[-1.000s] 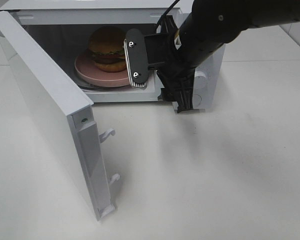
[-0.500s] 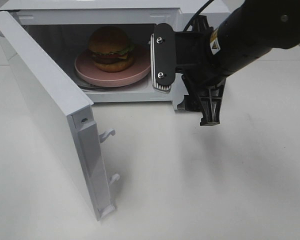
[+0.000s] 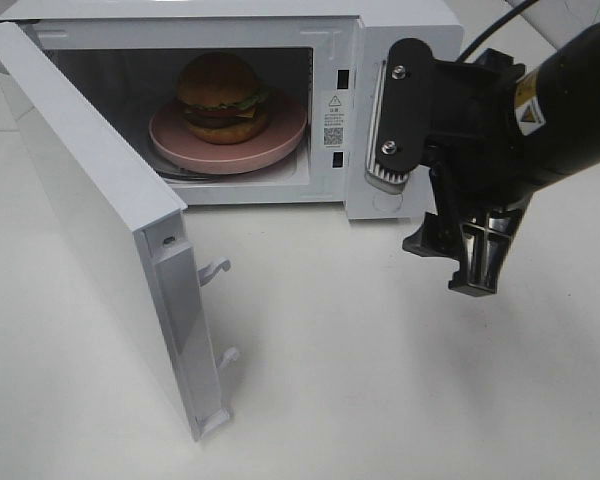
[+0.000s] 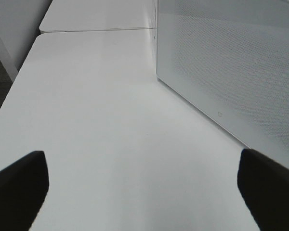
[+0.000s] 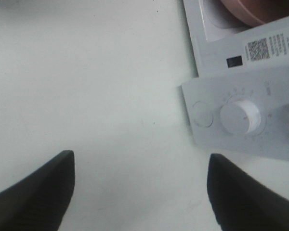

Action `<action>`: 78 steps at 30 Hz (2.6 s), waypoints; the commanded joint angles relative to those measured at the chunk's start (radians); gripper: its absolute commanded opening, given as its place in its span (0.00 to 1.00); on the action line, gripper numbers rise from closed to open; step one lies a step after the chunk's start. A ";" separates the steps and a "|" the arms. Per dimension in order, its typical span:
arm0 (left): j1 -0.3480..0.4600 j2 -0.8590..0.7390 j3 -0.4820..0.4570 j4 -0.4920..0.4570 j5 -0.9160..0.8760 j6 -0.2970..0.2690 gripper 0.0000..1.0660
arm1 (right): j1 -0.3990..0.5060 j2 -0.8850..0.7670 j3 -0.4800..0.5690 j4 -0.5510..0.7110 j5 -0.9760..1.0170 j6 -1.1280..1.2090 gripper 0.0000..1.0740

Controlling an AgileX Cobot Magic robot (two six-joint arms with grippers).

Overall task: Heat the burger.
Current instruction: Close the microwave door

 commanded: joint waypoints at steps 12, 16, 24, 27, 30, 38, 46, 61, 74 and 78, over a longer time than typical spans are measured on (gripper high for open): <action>0.001 -0.018 0.002 0.003 -0.003 -0.003 0.94 | 0.001 -0.225 0.049 0.004 0.285 0.386 0.69; 0.001 -0.018 0.002 0.003 -0.003 -0.003 0.94 | 0.001 -0.261 0.049 0.004 0.337 0.454 0.69; 0.001 -0.018 0.002 0.003 -0.003 -0.003 0.94 | 0.001 -0.374 0.049 0.004 0.489 0.554 0.69; 0.001 -0.018 0.002 0.003 -0.003 -0.003 0.94 | 0.001 -0.387 0.049 0.004 0.505 0.554 0.69; 0.001 -0.018 0.002 0.003 -0.003 -0.003 0.94 | 0.001 -0.431 0.049 0.006 0.566 0.569 0.69; 0.001 -0.018 0.002 0.003 -0.003 -0.003 0.94 | 0.001 -0.546 0.085 0.005 0.610 0.649 0.69; 0.001 -0.018 0.002 0.003 -0.003 -0.003 0.94 | 0.001 -0.709 0.197 0.028 0.614 0.696 0.69; 0.001 -0.018 0.002 0.003 -0.003 -0.003 0.94 | -0.297 -0.967 0.234 0.106 0.643 0.674 0.69; 0.001 -0.018 0.002 0.003 -0.003 -0.003 0.94 | -0.458 -1.216 0.323 0.147 0.640 0.622 0.69; 0.001 -0.018 0.002 0.003 -0.003 -0.003 0.94 | -0.489 -1.275 0.326 0.188 0.593 0.568 0.69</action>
